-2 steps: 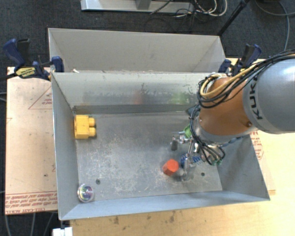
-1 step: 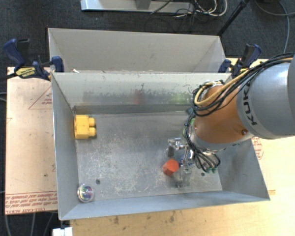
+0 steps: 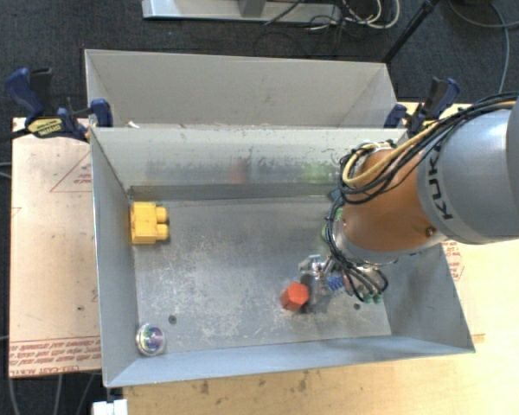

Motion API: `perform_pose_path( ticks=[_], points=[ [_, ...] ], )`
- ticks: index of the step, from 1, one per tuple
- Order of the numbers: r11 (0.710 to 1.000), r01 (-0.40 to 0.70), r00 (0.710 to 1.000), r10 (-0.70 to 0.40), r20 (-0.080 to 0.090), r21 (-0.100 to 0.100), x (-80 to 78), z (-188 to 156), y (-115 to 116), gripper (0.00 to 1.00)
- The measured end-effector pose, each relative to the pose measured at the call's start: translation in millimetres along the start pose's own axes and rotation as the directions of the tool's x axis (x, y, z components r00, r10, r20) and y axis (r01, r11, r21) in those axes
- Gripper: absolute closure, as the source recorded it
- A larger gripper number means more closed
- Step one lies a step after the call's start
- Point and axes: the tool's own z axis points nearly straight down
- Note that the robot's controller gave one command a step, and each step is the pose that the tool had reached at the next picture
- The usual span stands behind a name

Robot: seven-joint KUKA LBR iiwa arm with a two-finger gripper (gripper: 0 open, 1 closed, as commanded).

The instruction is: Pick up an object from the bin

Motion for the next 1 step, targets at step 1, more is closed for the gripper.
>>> perform_pose_path(
  ticks=[1],
  points=[
    [1.000, -0.001, 1.000, 0.001, -0.001, 0.000, 0.2, 0.4, 0.1, 0.00]
  ],
)
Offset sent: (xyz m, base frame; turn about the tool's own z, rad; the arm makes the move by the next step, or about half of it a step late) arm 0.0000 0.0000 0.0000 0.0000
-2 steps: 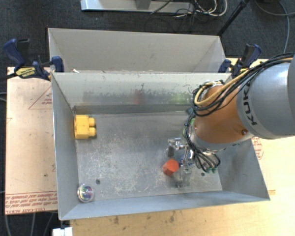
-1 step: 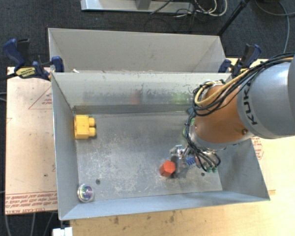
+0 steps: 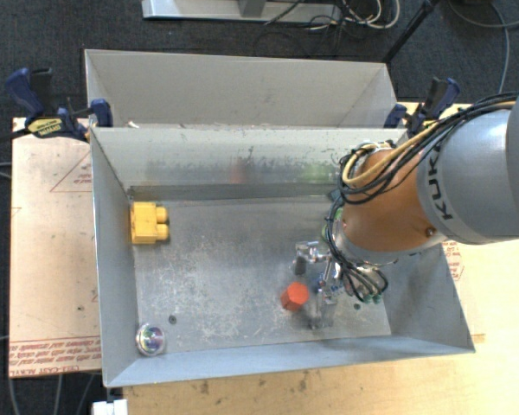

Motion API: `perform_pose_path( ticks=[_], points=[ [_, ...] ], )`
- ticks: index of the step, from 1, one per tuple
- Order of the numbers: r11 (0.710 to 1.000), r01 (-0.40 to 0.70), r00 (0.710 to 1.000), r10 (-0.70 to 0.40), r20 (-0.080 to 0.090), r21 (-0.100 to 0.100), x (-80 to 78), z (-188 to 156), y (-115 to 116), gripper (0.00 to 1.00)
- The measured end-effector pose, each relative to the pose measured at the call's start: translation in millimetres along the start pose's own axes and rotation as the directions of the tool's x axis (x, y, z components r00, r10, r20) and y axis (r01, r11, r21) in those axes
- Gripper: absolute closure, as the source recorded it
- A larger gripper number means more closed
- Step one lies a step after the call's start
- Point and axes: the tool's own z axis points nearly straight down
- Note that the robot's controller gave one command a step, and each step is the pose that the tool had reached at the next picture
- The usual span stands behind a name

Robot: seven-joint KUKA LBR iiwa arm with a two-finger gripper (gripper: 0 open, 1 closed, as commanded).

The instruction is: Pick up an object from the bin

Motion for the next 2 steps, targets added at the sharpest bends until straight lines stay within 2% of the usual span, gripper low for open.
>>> perform_pose_path(
  ticks=[1, 2],
  points=[
    [0.796, 0.606, 0.796, -0.606, 0.001, -0.001, 4.8, 0.2, 26.7, 0.00],
    [0.797, 0.604, 0.797, -0.604, 0.000, -0.001, 4.7, -0.3, 25.9, 1.00]
  ],
)
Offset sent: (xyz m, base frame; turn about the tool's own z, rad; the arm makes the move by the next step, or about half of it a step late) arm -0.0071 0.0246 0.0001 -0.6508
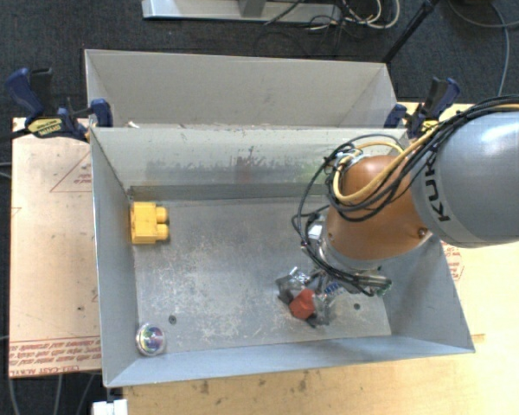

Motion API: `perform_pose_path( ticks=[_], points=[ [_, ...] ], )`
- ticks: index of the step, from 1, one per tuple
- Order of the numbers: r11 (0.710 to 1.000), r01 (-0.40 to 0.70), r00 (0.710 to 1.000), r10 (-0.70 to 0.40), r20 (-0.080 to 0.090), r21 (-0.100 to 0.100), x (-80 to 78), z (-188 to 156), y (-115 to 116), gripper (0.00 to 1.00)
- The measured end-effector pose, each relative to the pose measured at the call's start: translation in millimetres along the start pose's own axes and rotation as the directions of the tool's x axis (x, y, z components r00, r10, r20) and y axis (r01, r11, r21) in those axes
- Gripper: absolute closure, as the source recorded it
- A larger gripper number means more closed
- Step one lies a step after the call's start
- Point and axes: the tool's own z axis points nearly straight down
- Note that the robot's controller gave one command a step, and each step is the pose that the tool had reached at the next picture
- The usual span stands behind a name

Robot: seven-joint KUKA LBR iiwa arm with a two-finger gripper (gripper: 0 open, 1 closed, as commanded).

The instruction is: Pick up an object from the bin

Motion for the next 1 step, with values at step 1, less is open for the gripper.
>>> perform_pose_path(
  ticks=[1],
  points=[
    [1.000, -0.027, 1.000, 0.027, 0.007, 0.007, 10.9, -174.1, -3.9, 1.00]
  ],
)
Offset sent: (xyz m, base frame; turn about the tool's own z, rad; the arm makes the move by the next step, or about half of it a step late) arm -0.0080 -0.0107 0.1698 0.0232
